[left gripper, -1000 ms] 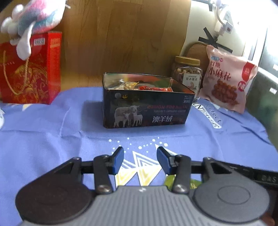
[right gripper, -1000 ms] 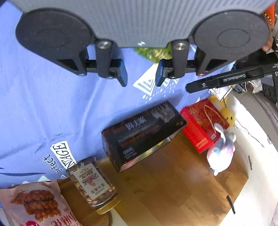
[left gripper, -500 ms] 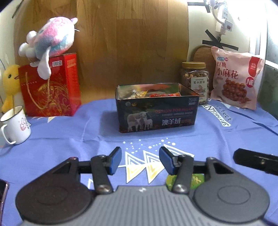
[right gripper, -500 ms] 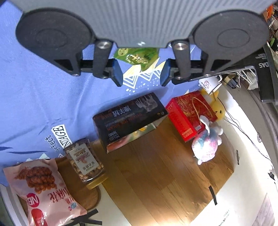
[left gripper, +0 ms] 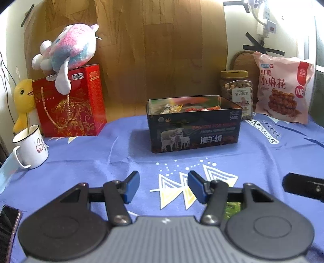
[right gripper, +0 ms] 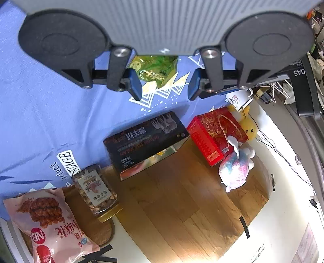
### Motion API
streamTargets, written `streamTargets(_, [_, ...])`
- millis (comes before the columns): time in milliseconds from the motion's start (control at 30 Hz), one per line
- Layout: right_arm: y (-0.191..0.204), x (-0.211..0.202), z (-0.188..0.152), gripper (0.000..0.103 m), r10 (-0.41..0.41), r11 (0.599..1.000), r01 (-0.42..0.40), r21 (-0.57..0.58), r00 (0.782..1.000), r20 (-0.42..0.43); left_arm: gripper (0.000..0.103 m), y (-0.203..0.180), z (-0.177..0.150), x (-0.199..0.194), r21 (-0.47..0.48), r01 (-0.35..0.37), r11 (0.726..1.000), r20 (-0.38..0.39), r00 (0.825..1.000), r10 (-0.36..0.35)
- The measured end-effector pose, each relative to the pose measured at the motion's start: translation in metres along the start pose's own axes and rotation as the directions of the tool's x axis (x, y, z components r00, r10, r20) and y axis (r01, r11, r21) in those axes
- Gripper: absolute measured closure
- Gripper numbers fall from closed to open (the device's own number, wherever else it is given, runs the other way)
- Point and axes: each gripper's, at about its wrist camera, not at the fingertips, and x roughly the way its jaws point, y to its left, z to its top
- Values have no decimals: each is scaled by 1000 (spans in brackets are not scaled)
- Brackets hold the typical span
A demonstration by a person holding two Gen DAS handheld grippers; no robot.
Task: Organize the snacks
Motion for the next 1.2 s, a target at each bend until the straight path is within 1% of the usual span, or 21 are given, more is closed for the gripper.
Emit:
streamTargets(233, [-2, 4, -3, 50, -4, 1000, 4, 8, 1000, -21, 49, 4, -2, 11, 22, -48, 999, -4, 999, 49])
streamTargets(367, [-4, 9, -8, 48, -7, 1000, 7, -8, 998, -59, 49, 8, -5, 19, 25, -71, 997, -20, 997, 72])
streamTargets(467, [-1, 16, -16, 43, -19, 998, 12, -62, 994, -110, 49, 10, -7, 25, 27, -84, 996, -31, 996, 84])
streamTargets(633, [4, 27, -31, 42, -66, 987, 39, -159, 984, -168, 49, 13, -7, 32, 29, -99, 995, -41, 994, 100])
streamTargets(767, [6, 33, -35, 41, -101, 974, 61, -217, 979, -178, 49, 14, -7, 39, 34, -106, 994, -47, 993, 107])
streamTargets(1100, [14, 42, -38, 41, -142, 943, 82, -322, 976, -167, 49, 18, -7, 53, 30, -105, 994, -68, 992, 106])
streamTargets(1200, [17, 46, -38, 42, -158, 929, 91, -358, 974, -161, 49, 18, -7, 56, 28, -104, 994, -73, 992, 105])
